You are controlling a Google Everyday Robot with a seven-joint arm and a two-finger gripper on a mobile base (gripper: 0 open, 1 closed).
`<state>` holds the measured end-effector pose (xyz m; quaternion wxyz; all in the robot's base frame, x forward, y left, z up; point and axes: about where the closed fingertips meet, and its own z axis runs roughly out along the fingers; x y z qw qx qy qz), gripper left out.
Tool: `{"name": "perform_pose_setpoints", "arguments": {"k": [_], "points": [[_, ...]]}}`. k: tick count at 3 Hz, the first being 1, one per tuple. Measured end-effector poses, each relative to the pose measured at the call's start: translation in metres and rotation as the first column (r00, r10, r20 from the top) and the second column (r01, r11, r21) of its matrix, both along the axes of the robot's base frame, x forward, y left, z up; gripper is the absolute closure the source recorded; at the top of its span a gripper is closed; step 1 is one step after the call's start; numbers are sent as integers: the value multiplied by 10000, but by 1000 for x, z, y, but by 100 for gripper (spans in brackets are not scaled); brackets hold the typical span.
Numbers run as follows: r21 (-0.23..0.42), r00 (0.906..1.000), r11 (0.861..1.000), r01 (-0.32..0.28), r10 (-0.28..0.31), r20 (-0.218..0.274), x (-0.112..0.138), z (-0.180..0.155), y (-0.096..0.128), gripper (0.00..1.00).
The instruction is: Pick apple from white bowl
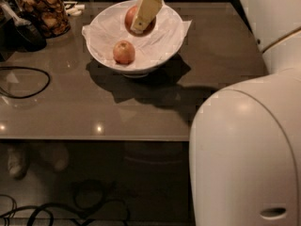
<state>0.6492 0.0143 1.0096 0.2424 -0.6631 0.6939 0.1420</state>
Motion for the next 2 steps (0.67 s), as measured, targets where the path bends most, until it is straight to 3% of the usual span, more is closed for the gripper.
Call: {"name": "perform_pose_setpoints", "arguments": {"k": [2], "points": [[854,9956,9940,-687,629,688,-40,57,5,100]]}}
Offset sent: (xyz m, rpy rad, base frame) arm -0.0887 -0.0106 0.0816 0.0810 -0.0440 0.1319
